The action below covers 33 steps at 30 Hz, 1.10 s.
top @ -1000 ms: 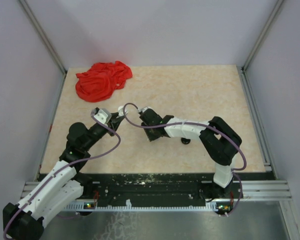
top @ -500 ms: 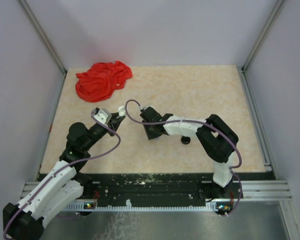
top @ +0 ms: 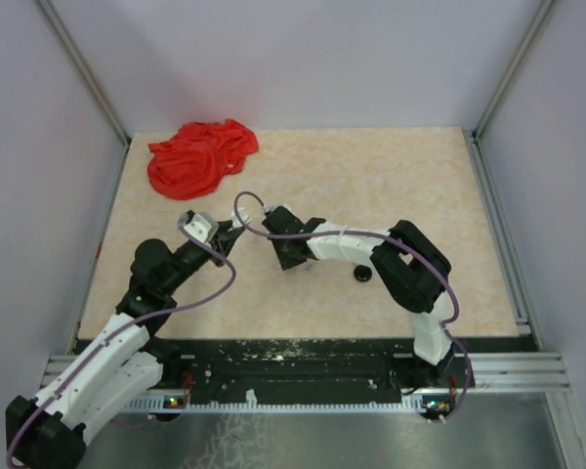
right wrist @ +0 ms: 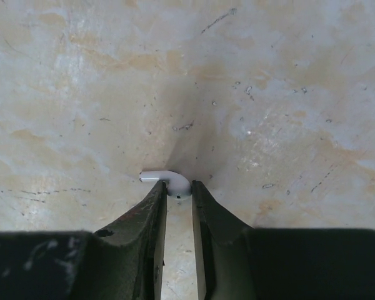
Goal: Insert the wireless bluetooth earbuds into the charging case
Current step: Pick up the earbud from the center of the board.
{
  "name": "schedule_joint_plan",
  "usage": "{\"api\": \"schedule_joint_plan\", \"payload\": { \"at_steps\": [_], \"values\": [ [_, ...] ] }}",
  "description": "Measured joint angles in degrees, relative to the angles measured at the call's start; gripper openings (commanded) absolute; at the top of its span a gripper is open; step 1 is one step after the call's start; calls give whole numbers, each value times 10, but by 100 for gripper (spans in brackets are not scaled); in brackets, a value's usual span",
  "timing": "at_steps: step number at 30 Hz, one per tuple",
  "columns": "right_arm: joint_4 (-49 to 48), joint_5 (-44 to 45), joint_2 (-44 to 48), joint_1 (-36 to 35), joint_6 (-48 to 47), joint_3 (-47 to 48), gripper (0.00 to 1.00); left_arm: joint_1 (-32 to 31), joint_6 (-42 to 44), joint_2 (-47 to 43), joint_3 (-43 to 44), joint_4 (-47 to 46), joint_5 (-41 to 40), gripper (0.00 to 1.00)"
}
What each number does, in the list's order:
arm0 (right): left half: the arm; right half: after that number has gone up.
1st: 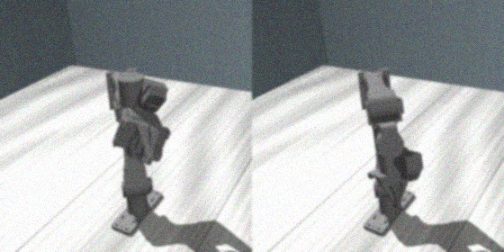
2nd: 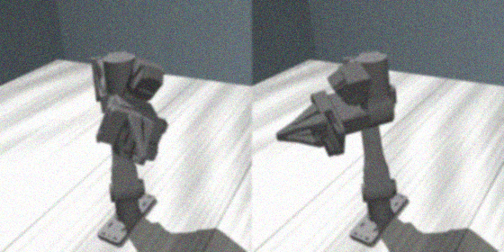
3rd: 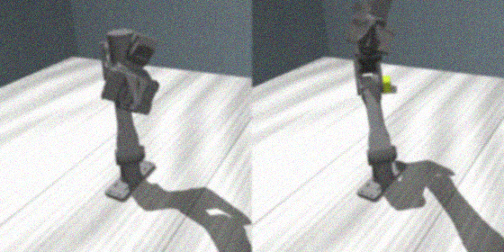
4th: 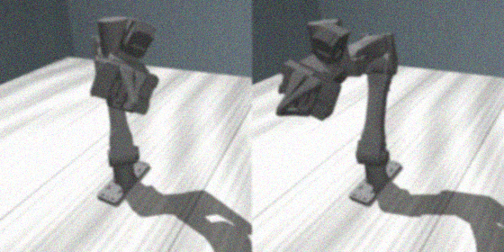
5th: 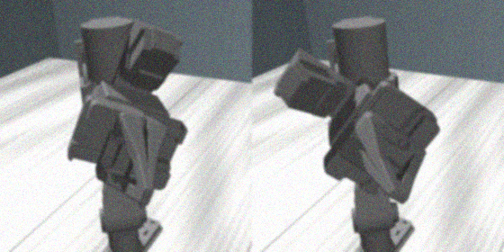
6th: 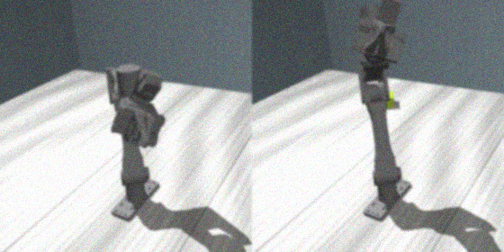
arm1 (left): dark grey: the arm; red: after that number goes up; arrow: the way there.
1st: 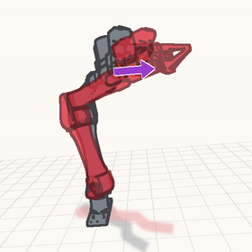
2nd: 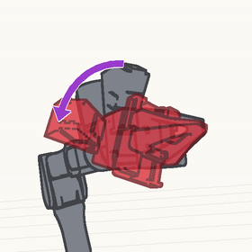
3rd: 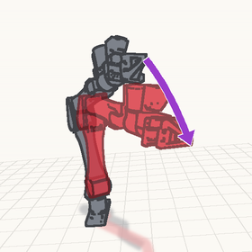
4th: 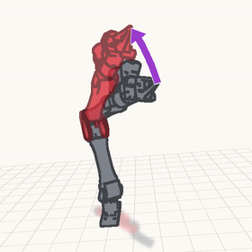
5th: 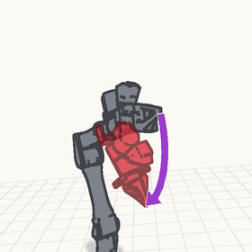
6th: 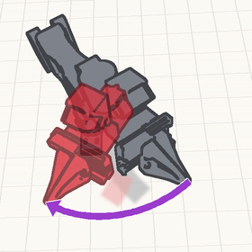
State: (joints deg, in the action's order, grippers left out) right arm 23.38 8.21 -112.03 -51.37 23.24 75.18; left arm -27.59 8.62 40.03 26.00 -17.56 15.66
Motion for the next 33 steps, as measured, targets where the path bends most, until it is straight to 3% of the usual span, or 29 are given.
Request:
{"api": "schedule_joint_plan", "payload": {
  "at_steps": [8, 15, 22, 33],
  "values": [
    [30, 15, 0, 1, -47, 8, 9, 0, 0, 0, 0, 0, 0, 1],
    [101, 48, 25, 2, -82, 9, 8, 0, 0, 3, 0, -1, 7, 1],
    [161, 96, 117, 2, -107, 17, 8, 0, 0, 19, -3, -16, 19, 1],
    [234, 165, 219, -4, -136, 95, 8, 0, 8, 34, -48, -130, 62, 0]
  ]
}}
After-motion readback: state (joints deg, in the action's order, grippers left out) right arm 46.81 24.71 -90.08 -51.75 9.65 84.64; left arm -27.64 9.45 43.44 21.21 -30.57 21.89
